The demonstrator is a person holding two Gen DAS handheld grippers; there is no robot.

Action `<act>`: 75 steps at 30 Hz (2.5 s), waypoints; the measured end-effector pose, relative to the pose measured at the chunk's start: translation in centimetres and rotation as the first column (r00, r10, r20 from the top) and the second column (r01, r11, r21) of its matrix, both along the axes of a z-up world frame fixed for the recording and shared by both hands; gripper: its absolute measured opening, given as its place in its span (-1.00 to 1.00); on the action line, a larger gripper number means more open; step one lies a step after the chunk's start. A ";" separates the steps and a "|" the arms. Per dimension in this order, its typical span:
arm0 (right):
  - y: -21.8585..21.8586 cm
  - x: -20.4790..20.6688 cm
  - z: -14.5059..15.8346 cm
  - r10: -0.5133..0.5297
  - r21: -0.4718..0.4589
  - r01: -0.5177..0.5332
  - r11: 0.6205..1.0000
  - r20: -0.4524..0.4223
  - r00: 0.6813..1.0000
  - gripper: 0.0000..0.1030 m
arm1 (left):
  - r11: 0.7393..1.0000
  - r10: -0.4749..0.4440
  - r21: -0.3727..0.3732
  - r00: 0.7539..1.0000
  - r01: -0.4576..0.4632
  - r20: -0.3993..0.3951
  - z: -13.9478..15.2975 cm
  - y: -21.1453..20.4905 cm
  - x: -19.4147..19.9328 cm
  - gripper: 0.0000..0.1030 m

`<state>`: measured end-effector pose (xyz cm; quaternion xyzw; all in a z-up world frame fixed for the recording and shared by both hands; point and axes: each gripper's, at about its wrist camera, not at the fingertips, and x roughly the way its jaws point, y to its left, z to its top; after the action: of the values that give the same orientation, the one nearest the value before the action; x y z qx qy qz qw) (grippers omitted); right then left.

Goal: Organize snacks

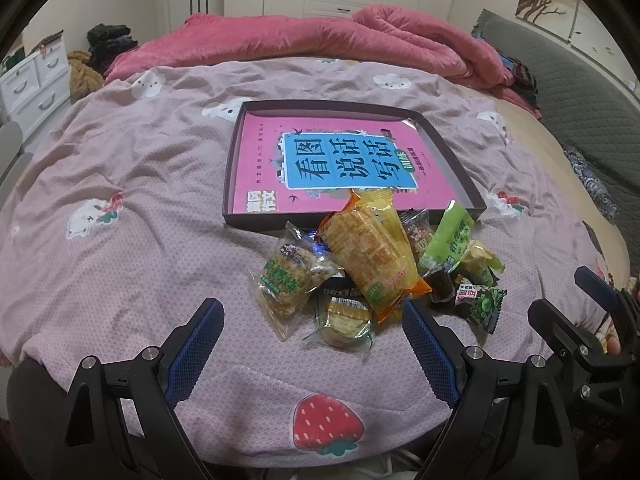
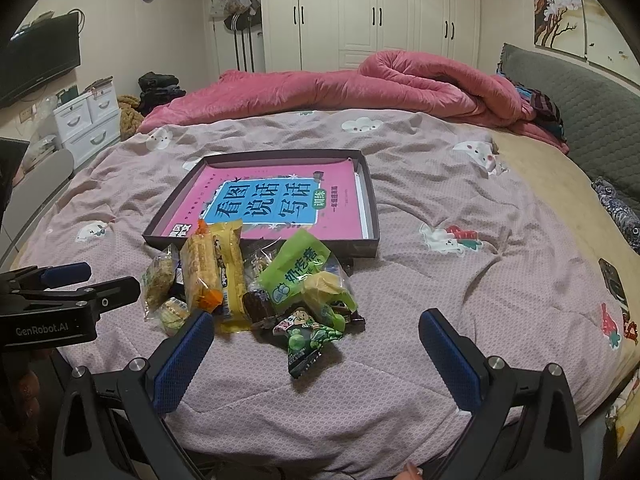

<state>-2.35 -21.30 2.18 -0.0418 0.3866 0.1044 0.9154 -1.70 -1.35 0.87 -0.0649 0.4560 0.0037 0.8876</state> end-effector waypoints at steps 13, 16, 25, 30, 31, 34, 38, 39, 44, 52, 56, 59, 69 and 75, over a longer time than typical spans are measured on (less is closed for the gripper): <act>-0.2 0.9 -1.4 -0.008 0.017 0.009 1.000 -0.069 0.998 1.00 | 0.999 0.041 -0.029 0.998 -0.043 -0.048 -1.1 1.2 0.8 0.77; -0.3 1.3 -1.9 -0.003 0.021 0.005 1.000 -0.091 0.996 1.00 | 0.997 0.062 -0.040 0.996 -0.065 -0.067 -1.7 2.0 1.1 0.77; -0.4 1.9 -2.3 -0.001 0.032 0.005 0.999 -0.113 0.994 1.00 | 0.993 0.095 -0.059 0.990 -0.102 -0.104 -3.1 3.4 2.1 0.77; -0.4 2.5 -2.6 -0.002 0.036 0.006 0.999 -0.119 0.993 1.00 | 0.997 0.052 -0.049 0.992 -0.058 -0.112 -4.0 3.5 3.0 0.77; -0.5 2.6 -2.6 -0.004 0.036 0.008 0.999 -0.118 0.993 1.00 | 0.998 0.046 -0.048 0.992 -0.052 -0.113 -4.1 3.6 3.1 0.77; -0.6 3.2 -2.8 -0.006 0.032 0.010 0.999 -0.119 0.993 1.00 | 0.999 0.025 -0.032 0.994 -0.028 -0.106 -4.5 3.4 3.7 0.77; -1.0 4.2 -3.4 -0.018 0.030 0.022 0.999 -0.124 0.992 1.00 | 0.999 -0.003 -0.037 0.995 -0.001 -0.103 -5.0 3.4 4.5 0.77; -1.1 4.4 -3.5 -0.020 0.032 0.024 0.999 -0.126 0.992 1.00 | 0.999 -0.007 -0.048 0.994 0.002 -0.106 -5.3 3.6 4.7 0.77; -1.4 6.1 -4.5 -0.024 0.009 0.026 1.000 -0.126 0.992 1.00 | 0.999 -0.020 -0.039 0.993 0.015 -0.114 -6.0 3.6 5.5 0.77; 0.0 7.7 -5.6 0.070 -0.053 -0.076 0.996 -0.107 0.992 0.59 | 0.998 -0.051 -0.046 0.991 0.046 -0.122 -6.8 3.5 6.2 0.77; 0.6 8.1 -6.4 0.107 -0.072 -0.116 0.991 -0.122 0.987 0.24 | 0.997 -0.056 -0.053 0.991 0.050 -0.121 -7.1 3.6 6.6 0.77; 0.9 8.4 -6.5 0.131 -0.068 -0.140 0.988 -0.118 0.984 -0.09 | 0.997 -0.065 -0.056 0.991 0.058 -0.120 -7.3 3.5 6.9 0.77; -0.1 8.5 -5.9 0.136 0.015 -0.136 0.991 -0.086 0.987 -0.26 | 0.991 -0.091 -0.112 0.991 0.079 -0.102 -7.4 4.0 7.1 0.76; -0.5 8.4 -5.7 0.132 0.035 -0.129 0.991 -0.079 0.988 -0.30 | 0.981 -0.119 -0.164 0.989 0.104 -0.088 -7.3 4.2 7.4 0.59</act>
<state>6.01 -21.79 -3.48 -0.0492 0.4185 0.1714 0.8905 5.73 2.86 -6.41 -0.1096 0.5007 -0.0793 0.8550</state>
